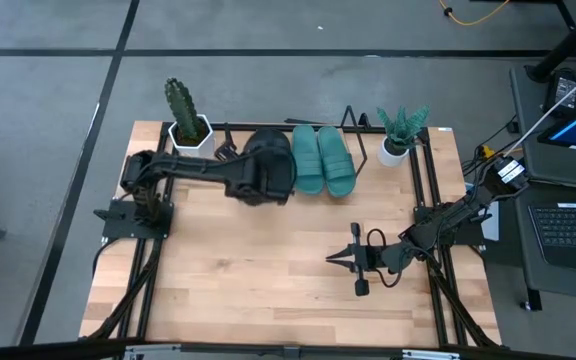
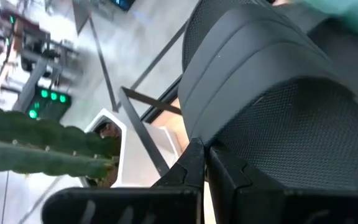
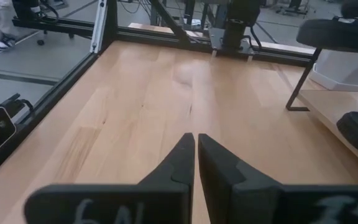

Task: Pick and place slides into the shelf
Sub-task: Put the black slide on the shelf

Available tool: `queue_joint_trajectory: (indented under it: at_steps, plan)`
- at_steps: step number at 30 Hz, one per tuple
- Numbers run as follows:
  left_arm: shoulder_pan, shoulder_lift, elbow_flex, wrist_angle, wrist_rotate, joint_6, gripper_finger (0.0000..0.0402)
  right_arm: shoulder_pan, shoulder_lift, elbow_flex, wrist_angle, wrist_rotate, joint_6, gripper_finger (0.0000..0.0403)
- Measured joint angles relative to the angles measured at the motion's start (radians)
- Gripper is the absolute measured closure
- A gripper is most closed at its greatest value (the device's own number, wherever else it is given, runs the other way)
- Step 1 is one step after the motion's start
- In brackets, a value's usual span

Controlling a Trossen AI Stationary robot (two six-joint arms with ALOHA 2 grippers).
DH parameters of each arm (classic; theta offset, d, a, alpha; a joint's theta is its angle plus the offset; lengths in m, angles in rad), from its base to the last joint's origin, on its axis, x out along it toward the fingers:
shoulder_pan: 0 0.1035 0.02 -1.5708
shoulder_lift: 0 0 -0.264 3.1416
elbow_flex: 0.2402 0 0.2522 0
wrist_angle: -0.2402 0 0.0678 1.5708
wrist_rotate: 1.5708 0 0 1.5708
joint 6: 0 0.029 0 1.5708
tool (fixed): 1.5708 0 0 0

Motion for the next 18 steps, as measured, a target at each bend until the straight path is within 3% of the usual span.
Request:
queue_joint_trajectory:
  at_steps: [18]
  plan:
    - [0.150,0.000,0.000,0.000,-0.004,0.006,0.0401,-0.087,0.000,0.000,0.007,0.001,-0.100,0.0379]
